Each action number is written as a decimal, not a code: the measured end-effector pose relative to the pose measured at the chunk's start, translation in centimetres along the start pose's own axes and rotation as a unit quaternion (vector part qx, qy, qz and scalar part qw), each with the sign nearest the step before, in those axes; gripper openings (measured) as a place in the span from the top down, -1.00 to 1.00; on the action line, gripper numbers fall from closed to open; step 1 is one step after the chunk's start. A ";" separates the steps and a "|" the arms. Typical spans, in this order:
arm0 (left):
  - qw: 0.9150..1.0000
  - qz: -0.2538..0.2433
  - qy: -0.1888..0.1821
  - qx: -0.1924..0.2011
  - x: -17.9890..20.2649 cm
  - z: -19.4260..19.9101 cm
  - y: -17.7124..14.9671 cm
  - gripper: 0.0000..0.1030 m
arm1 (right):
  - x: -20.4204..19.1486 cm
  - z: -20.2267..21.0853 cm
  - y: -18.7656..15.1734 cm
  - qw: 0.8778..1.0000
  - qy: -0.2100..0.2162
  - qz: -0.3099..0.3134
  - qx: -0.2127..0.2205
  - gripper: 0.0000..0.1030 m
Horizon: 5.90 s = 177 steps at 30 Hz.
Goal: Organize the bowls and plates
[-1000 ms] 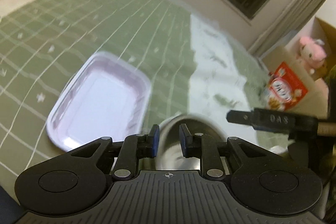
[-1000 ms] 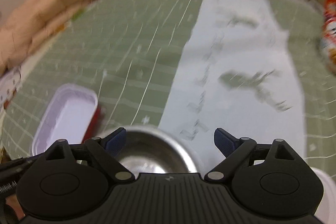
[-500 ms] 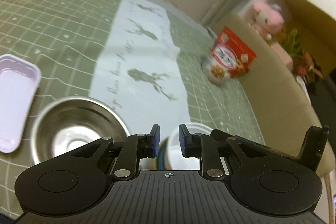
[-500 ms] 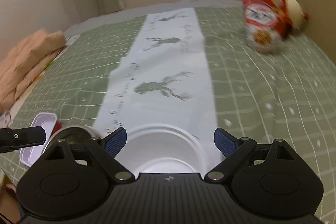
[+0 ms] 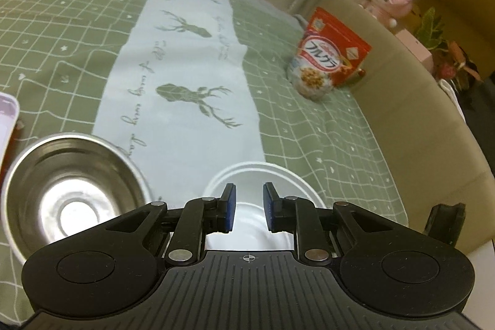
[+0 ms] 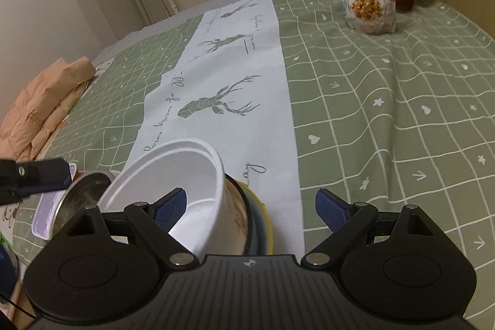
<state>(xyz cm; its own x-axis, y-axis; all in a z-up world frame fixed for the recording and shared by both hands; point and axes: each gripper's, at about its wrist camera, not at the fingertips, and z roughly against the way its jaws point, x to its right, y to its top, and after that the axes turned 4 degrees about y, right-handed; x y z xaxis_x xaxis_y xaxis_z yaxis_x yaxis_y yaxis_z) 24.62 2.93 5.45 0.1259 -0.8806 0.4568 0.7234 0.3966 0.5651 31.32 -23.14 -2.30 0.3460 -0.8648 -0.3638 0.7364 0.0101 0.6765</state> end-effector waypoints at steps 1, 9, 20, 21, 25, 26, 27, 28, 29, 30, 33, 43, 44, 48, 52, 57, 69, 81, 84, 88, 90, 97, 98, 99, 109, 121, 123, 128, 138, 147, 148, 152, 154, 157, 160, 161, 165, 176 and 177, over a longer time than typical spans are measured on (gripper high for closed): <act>1.000 -0.005 -0.001 0.000 0.3 -0.1 0.0 0.58 | 0.1 0.2 -0.3 1.000 -0.003 0.006 0.007 -0.77; 0.997 -0.065 0.043 -0.006 -0.1 -2.6 -0.6 0.59 | 1.5 -0.2 -1.4 1.000 -0.020 0.011 0.001 -0.77; 0.987 -0.092 0.085 -0.102 -0.9 -6.7 -0.4 0.25 | 3.8 -1.2 -2.8 0.994 0.042 -0.103 -0.019 -0.77; 0.985 -0.092 0.090 -0.113 -0.9 -7.2 -0.6 0.21 | 3.8 -1.3 -3.0 0.993 0.046 -0.109 -0.018 -0.77; 0.983 -0.083 0.090 -0.140 -1.0 -8.9 -1.3 0.27 | 3.5 -1.9 -3.6 0.993 0.047 -0.110 -0.010 -0.78; 0.982 -0.084 0.090 -0.145 -0.9 -9.3 -1.5 0.25 | 3.5 -2.3 -3.6 0.993 0.048 -0.110 -0.019 -0.78; 0.981 -0.088 0.092 -0.148 -0.7 -9.6 -1.7 0.20 | 3.6 -2.6 -3.8 0.992 0.050 -0.114 -0.025 -0.78; 0.979 -0.096 0.093 -0.152 -0.4 -9.9 -1.9 0.15 | 3.7 -2.9 -3.9 0.991 0.051 -0.117 -0.028 -0.78; 0.978 -0.104 0.093 -0.155 -0.2 -10.2 -2.2 0.12 | 3.7 -3.1 -3.9 0.991 0.054 -0.117 -0.030 -0.78; 0.977 -0.112 0.093 -0.157 0.1 -10.4 -2.4 0.08 | 3.6 -3.2 -3.9 0.991 0.054 -0.117 -0.032 -0.78; 0.976 -0.132 0.093 -0.147 0.5 -10.6 -2.8 0.02 | 3.8 -3.3 -3.8 0.991 0.054 -0.121 -0.030 -0.78; 0.983 -0.084 0.068 -0.151 -0.2 -11.1 -2.4 0.03 | 2.5 -1.6 -4.4 0.998 0.002 -0.056 0.012 -0.68; 0.983 -0.086 0.069 -0.149 -0.2 -11.1 -2.5 0.03 | 2.4 -1.4 -4.4 0.999 -0.008 -0.049 0.019 -0.68; 0.983 -0.074 0.067 -0.155 -0.5 -11.2 -2.3 0.03 | 2.6 -0.4 -4.7 0.995 -0.049 -0.065 0.062 -0.68; 0.985 -0.066 0.061 -0.149 -1.0 -11.0 -2.5 0.06 | 2.8 -0.3 -4.2 0.997 -0.044 -0.045 0.049 -0.69; 0.983 -0.097 0.057 -0.143 -0.4 -10.4 -3.0 0.13 | 1.7 0.1 -3.8 0.996 -0.076 -0.001 0.051 -0.69; 0.983 -0.112 0.058 -0.134 -0.5 -10.0 -3.7 0.15 | -0.8 2.2 -3.3 0.986 -0.112 0.048 0.111 -0.87; 0.986 -0.075 0.058 -0.139 -1.4 -9.7 -3.3 0.38 | 1.0 1.7 -1.8 0.999 -0.019 -0.007 0.045 -0.92; 0.986 -0.067 0.061 -0.142 -1.4 -9.8 -3.3 0.37 | 2.0 -0.1 -1.6 0.999 -0.002 -0.048 0.006 -0.72; 0.985 -0.041 0.053 -0.157 -2.4 -10.0 -3.1 0.37 | 2.1 -2.4 -2.3 0.996 0.033 -0.070 -0.041 -0.30; 0.985 -0.039 0.045 -0.163 -2.5 -10.2 -3.0 0.36 | 2.0 -3.4 -2.7 0.994 0.054 -0.078 -0.061 -0.22; 0.985 -0.049 0.046 -0.160 -2.2 -10.3 -3.2 0.32 | 1.2 -3.9 -3.0 0.991 0.063 -0.077 -0.085 -0.19; 0.985 -0.049 0.046 -0.161 -2.3 -10.2 -3.3 0.32 | 1.1 -3.9 -3.1 0.991 0.061 -0.073 -0.091 -0.19; 0.985 -0.049 0.044 -0.162 -2.3 -10.1 -3.3 0.32 | 1.0 -3.9 -3.3 0.991 0.061 -0.070 -0.097 -0.19; 0.982 -0.065 0.052 -0.171 -2.1 -9.3 -3.9 0.28 | 0.0 -3.2 -4.0 0.992 0.049 -0.062 -0.097 -0.27; 0.979 -0.075 0.054 -0.181 -1.8 -7.9 -4.4 0.22 | 0.3 -3.3 -3.6 0.989 0.058 -0.082 -0.111 -0.26; 0.979 -0.079 0.055 -0.179 -1.4 -8.0 -4.3 0.19 | 0.5 -3.2 -3.4 0.989 0.051 -0.084 -0.107 -0.26; 0.979 -0.074 0.054 -0.181 -1.4 -8.5 -3.9 0.12 | 0.3 -3.7 -3.0 0.990 0.048 -0.071 -0.115 -0.27; 0.978 -0.081 0.047 -0.185 0.1 -9.3 -2.4 -0.08 | 2.6 -4.4 -3.0 0.983 0.072 -0.111 -0.129 -0.27; 0.976 -0.083 0.065 -0.190 -0.3 -10.9 -1.3 -0.08 | 1.9 -5.3 -2.9 0.978 0.087 -0.114 -0.150 -0.26; 0.976 -0.076 0.064 -0.191 -0.6 -11.1 -1.1 -0.08 | 2.0 -5.4 -2.8 0.977 0.088 -0.118 -0.152 -0.26; 0.977 -0.066 0.060 -0.193 -1.2 -11.6 -1.0 -0.08 | 2.3 -5.7 -2.6 0.973 0.087 -0.141 -0.158 -0.25; 0.976 -0.067 0.060 -0.196 -1.2 -11.8 -1.1 -0.07 | 2.4 -5.7 -2.7 0.973 0.086 -0.144 -0.160 -0.25; 0.975 -0.077 0.056 -0.199 -1.2 -11.6 -1.4 -0.07 | 2.4 -5.7 -2.7 0.973 0.085 -0.140 -0.161 -0.24; 0.974 -0.083 0.052 -0.205 -1.2 -11.1 -1.9 -0.07 | 2.5 -5.7 -2.6 0.972 0.087 -0.143 -0.166 -0.24; 0.974 -0.083 0.049 -0.206 -1.3 -11.0 -2.1 -0.07 | 2.7 -5.7 -2.6 0.971 0.089 -0.146 -0.169 -0.24; 0.974 -0.080 0.049 -0.206 -1.8 -11.1 -2.4 -0.06 | 2.3 -5.9 -2.6 0.970 0.096 -0.132 -0.183 -0.25; 0.975 -0.061 0.038 -0.211 -2.0 -10.8 -1.6 -0.04 | 1.6 -5.3 -2.0 0.972 0.098 -0.128 -0.171 -0.21; 0.975 -0.060 0.037 -0.211 -2.0 -10.8 -1.6 -0.04 | 1.5 -5.3 -2.0 0.972 0.096 -0.126 -0.171 -0.21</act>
<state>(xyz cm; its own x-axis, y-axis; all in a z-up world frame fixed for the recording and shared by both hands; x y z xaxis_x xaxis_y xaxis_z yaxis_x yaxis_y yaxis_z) 30.48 1.30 -3.79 0.0607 -0.9369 0.3444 0.9487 0.1614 0.2720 33.46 -21.81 -7.55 0.2079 -0.7527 -0.6247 0.9508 0.0055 0.3098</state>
